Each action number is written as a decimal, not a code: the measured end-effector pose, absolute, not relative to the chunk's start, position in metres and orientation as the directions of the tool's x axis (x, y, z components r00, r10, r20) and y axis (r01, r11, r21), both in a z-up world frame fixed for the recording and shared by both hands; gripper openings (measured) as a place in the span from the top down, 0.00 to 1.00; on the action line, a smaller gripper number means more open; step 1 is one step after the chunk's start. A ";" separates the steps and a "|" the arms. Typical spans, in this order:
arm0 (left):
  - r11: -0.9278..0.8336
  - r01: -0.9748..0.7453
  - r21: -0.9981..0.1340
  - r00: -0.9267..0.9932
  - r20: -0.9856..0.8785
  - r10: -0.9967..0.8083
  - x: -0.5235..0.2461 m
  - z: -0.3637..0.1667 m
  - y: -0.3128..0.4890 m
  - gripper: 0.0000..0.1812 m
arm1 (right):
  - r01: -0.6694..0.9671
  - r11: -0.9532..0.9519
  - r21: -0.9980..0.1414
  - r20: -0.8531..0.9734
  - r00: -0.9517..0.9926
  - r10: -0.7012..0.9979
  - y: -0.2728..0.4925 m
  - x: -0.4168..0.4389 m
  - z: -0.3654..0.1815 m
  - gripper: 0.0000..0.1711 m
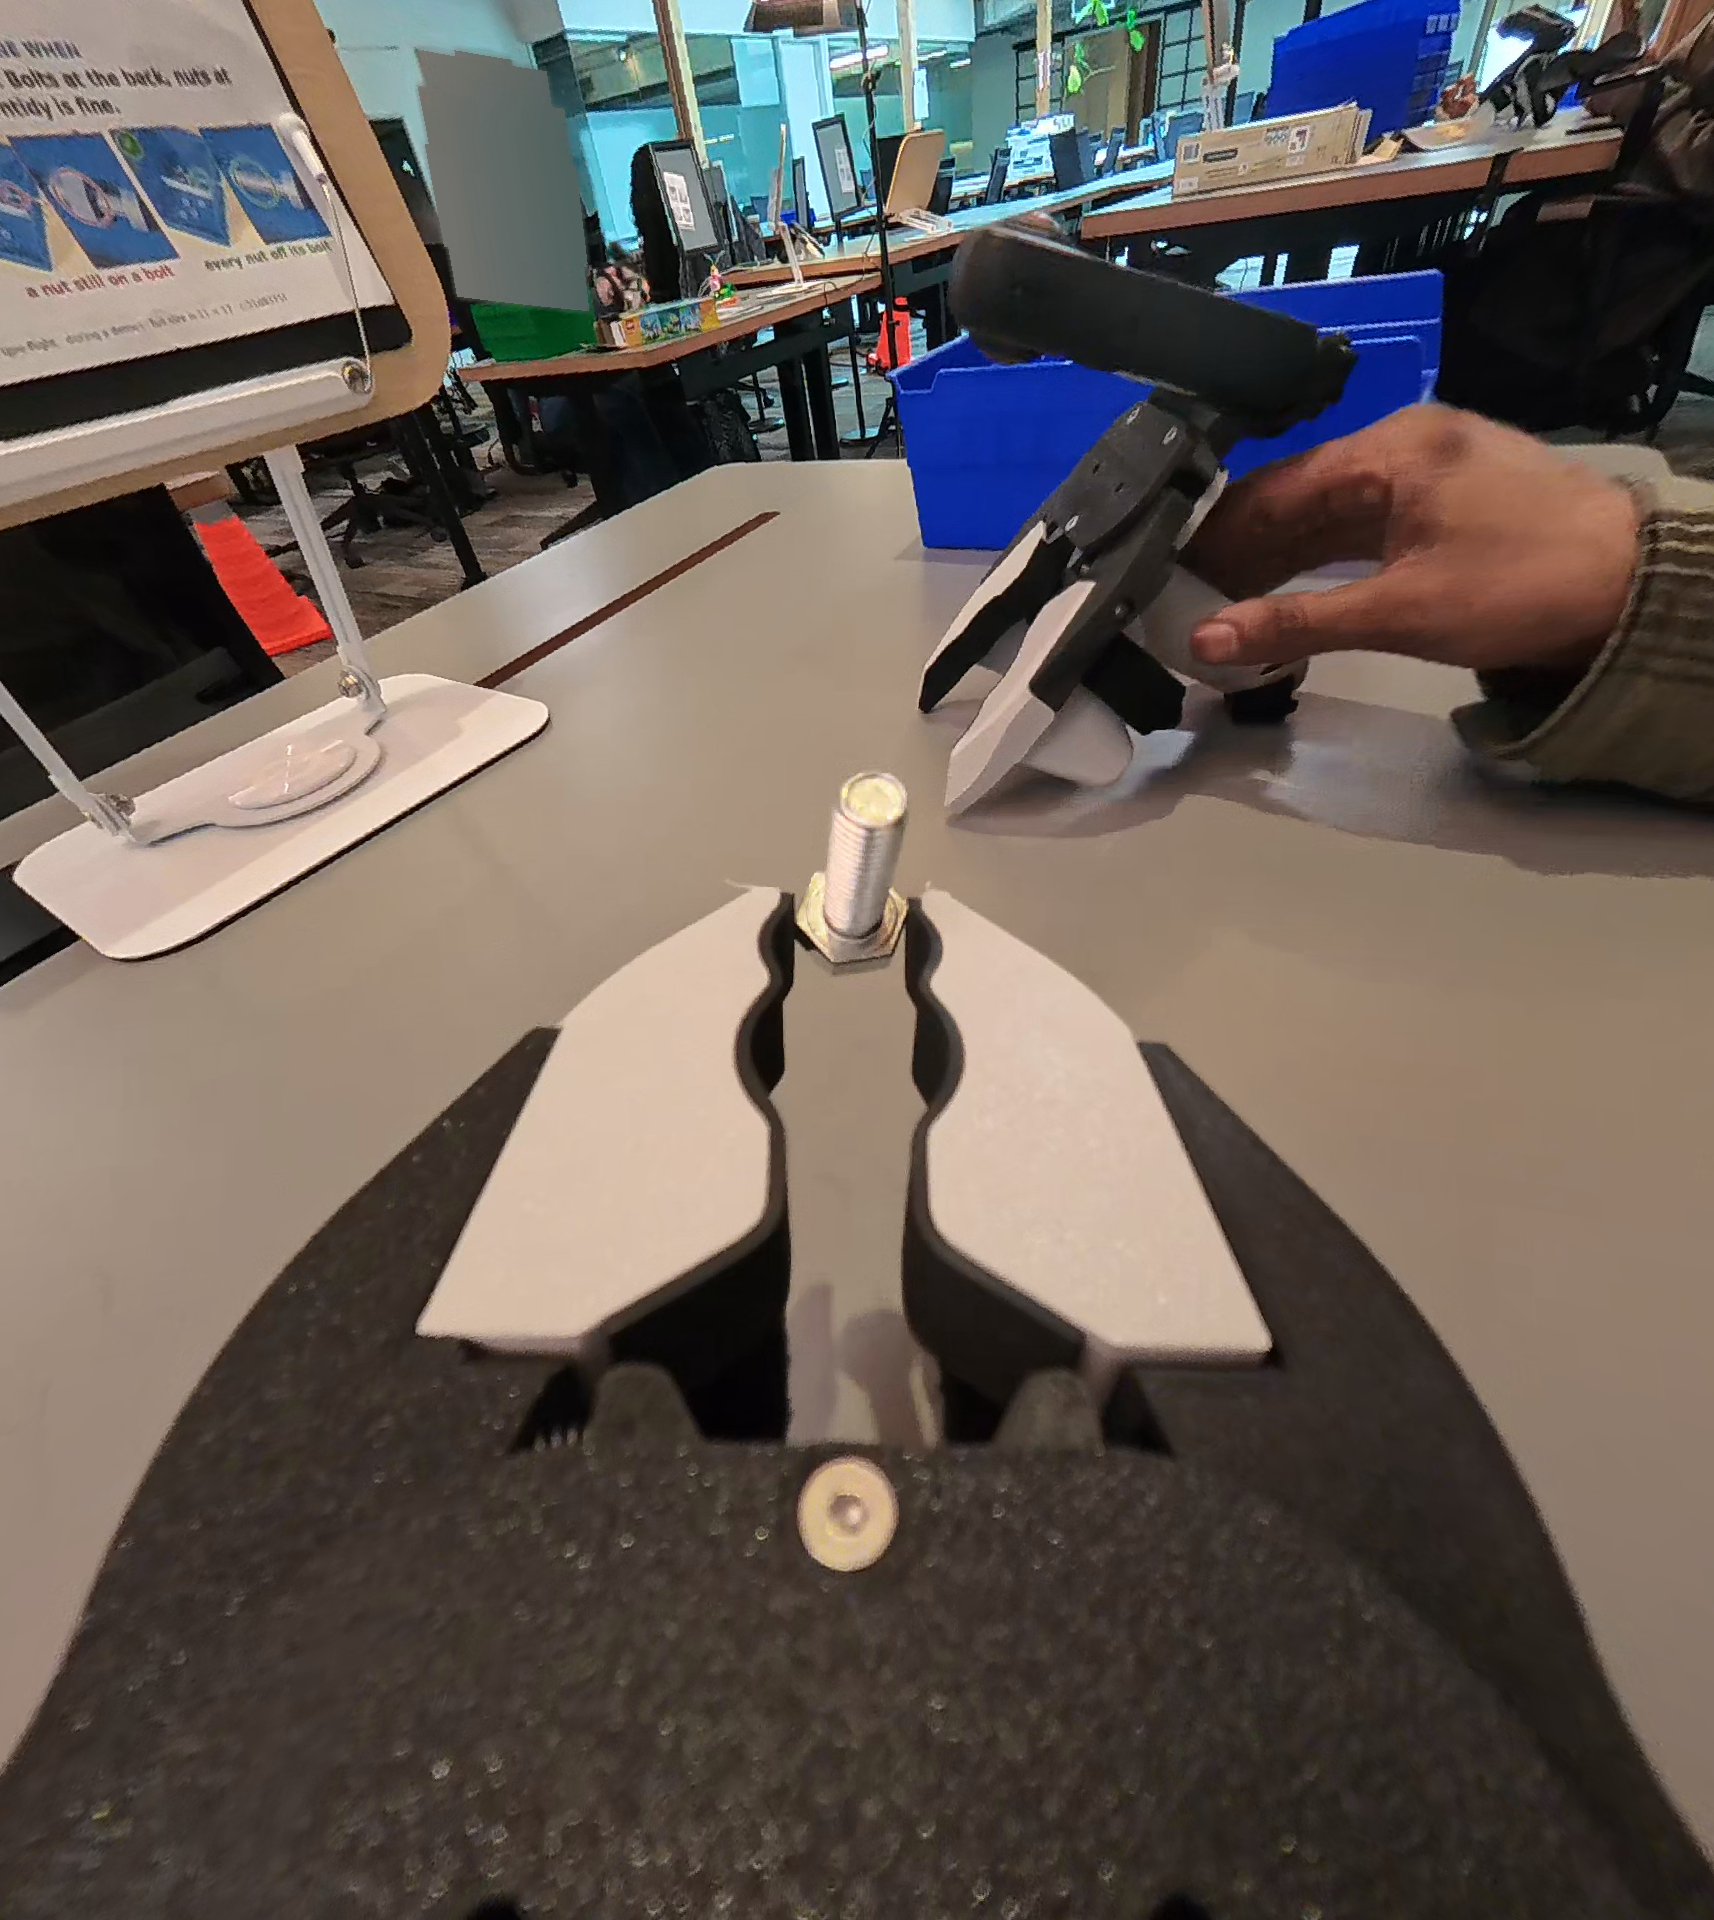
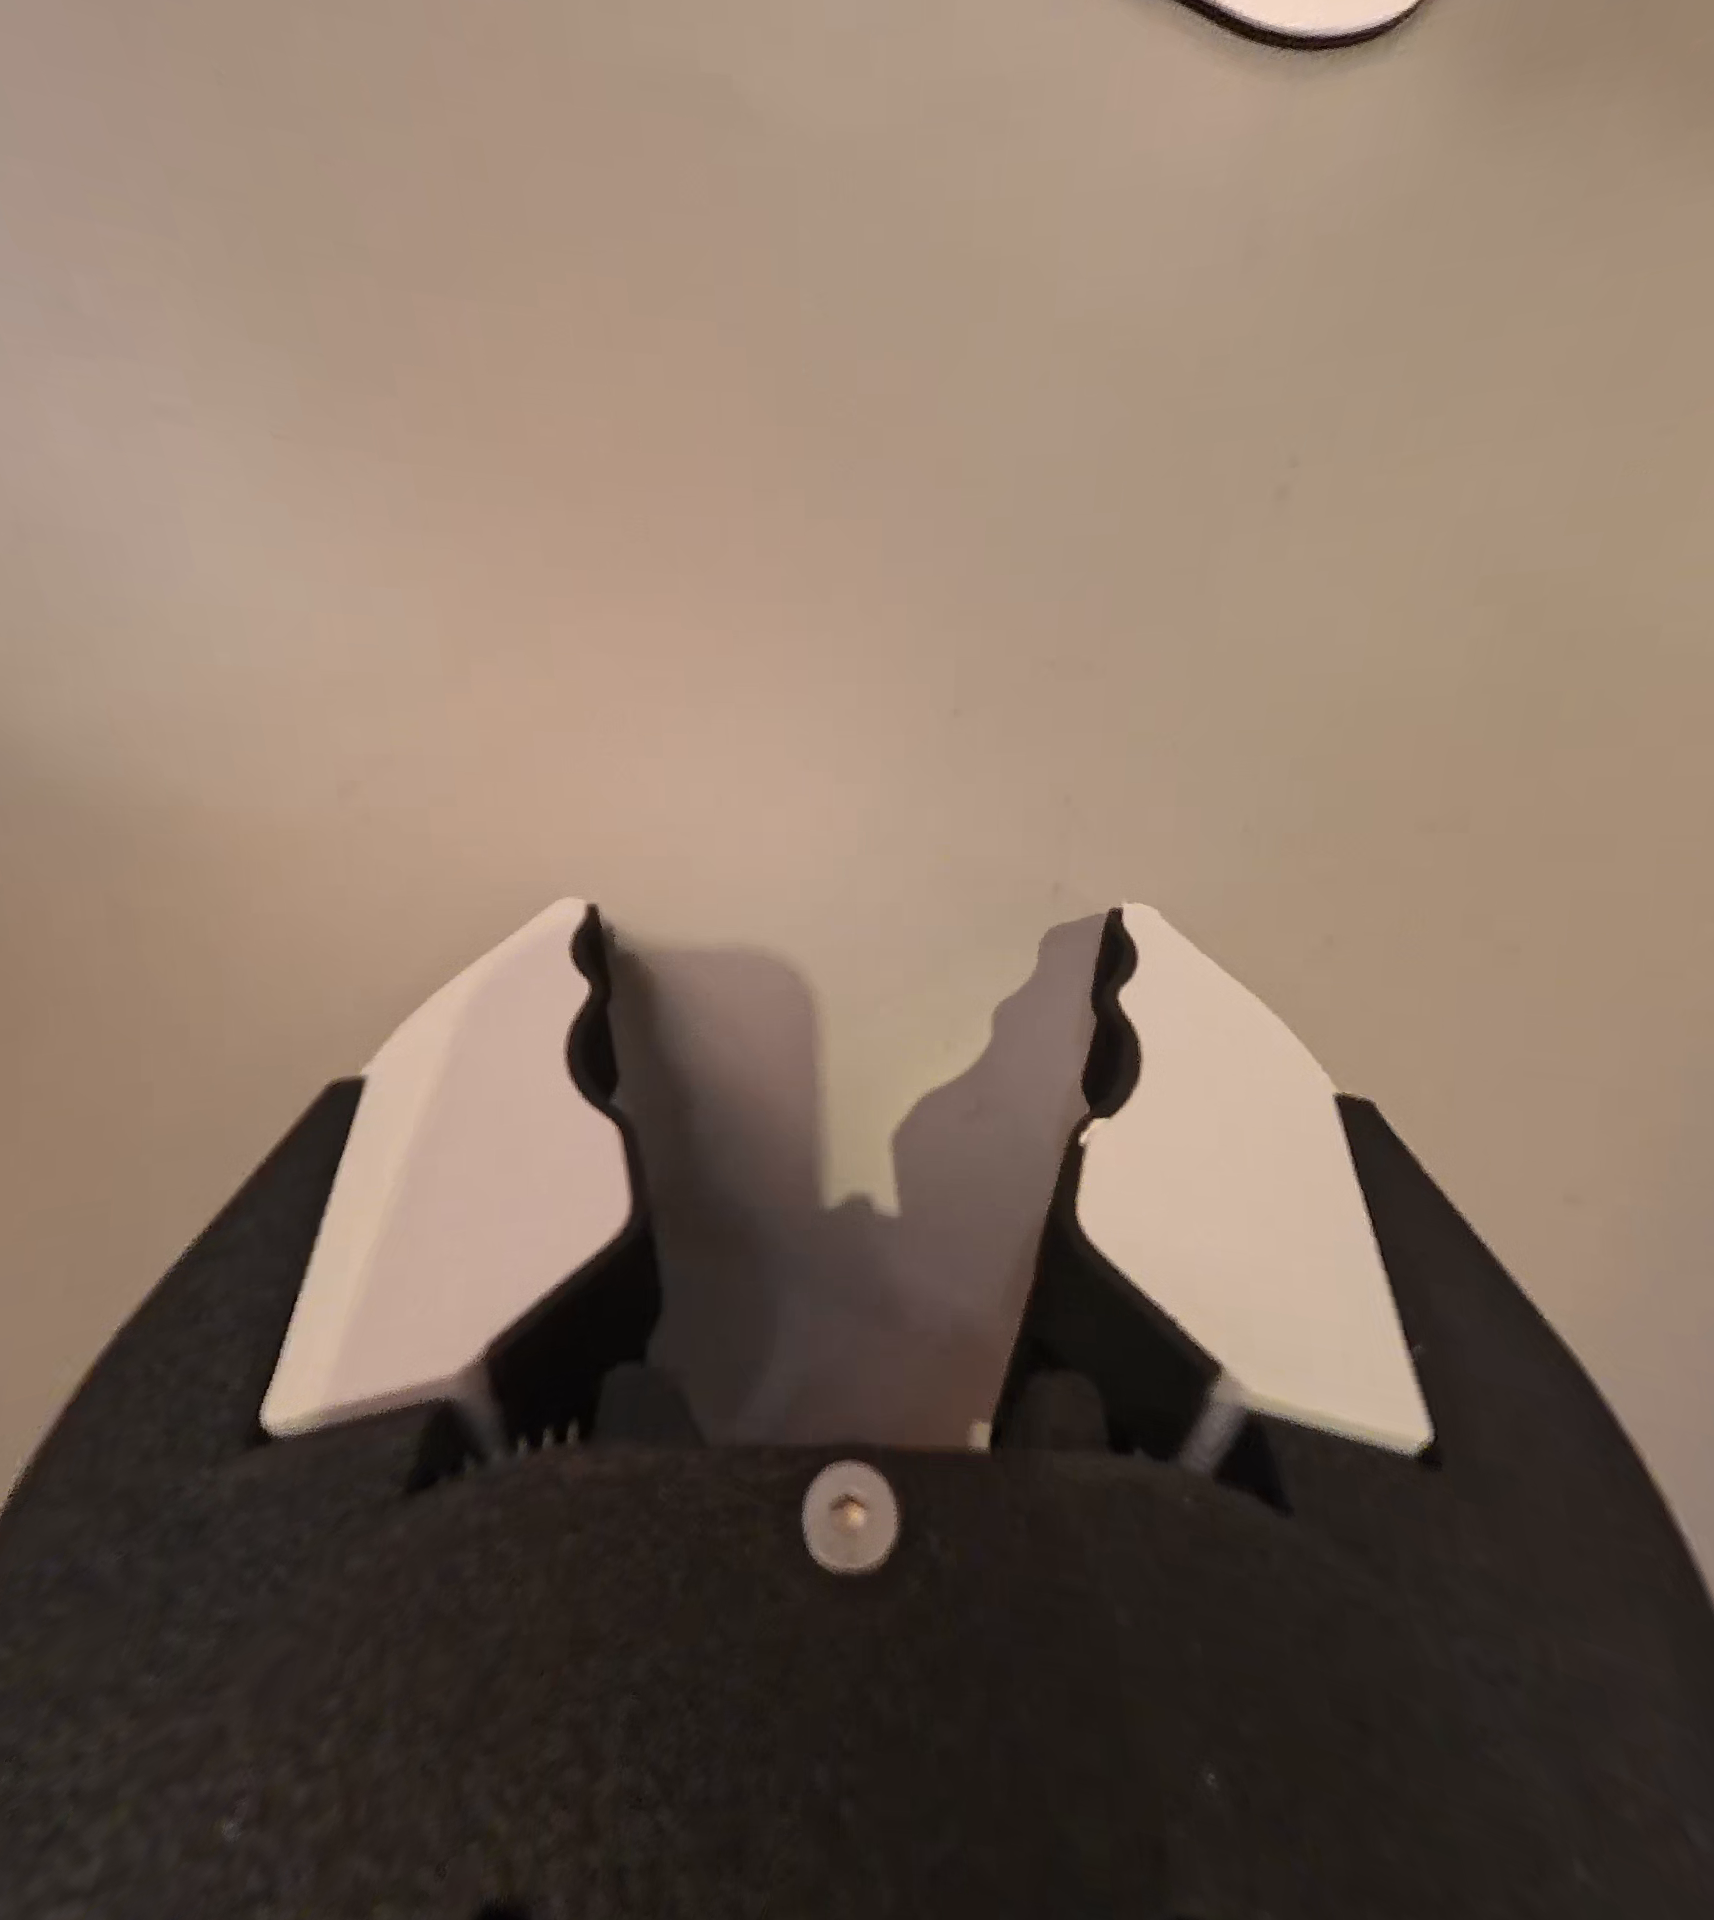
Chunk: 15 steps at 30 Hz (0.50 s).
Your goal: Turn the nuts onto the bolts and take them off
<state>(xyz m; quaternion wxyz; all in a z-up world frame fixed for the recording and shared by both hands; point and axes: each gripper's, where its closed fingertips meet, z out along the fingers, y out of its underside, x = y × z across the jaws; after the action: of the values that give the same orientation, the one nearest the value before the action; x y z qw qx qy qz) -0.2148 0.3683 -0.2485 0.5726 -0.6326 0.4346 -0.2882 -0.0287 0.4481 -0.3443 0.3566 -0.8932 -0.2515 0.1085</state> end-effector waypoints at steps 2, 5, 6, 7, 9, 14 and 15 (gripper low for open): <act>0.038 -0.215 -0.976 0.456 -0.134 -0.880 -0.215 -0.247 0.368 0.89 | 0.399 -0.607 -0.687 0.002 0.837 0.548 0.447 -0.029 -0.345 0.47; 0.045 -0.196 -0.980 0.453 -0.131 -0.882 -0.215 -0.242 0.366 0.89 | 0.401 -0.607 -0.686 0.003 0.836 0.549 0.446 -0.029 -0.345 0.47; 0.048 -0.189 -0.981 0.450 -0.130 -0.883 -0.214 -0.240 0.365 0.89 | 0.401 -0.607 -0.686 0.002 0.836 0.549 0.446 -0.029 -0.345 0.47; 0.051 -0.182 -0.982 0.447 -0.129 -0.885 -0.214 -0.238 0.364 0.89 | 0.401 -0.607 -0.686 0.003 0.836 0.549 0.446 -0.029 -0.345 0.47; 0.068 -0.174 -0.982 0.445 -0.141 -0.884 -0.214 -0.234 0.361 0.89 | 0.401 -0.607 -0.686 0.002 0.836 0.549 0.446 -0.029 -0.345 0.47; 0.069 -0.157 -0.985 0.445 -0.133 -0.885 -0.217 -0.232 0.359 0.89 | 0.401 -0.607 -0.686 0.002 0.836 0.549 0.446 -0.029 -0.346 0.47; 0.071 -0.150 -0.986 0.446 -0.131 -0.885 -0.217 -0.230 0.360 0.89 | 0.401 -0.607 -0.686 0.002 0.836 0.549 0.446 -0.029 -0.346 0.47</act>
<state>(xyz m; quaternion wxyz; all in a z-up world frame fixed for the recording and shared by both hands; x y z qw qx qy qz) -0.2173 0.3595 -0.2301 0.5948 -0.6076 0.4260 -0.3091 -0.0295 0.4465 -0.3455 0.3540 -0.8903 -0.2668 0.1047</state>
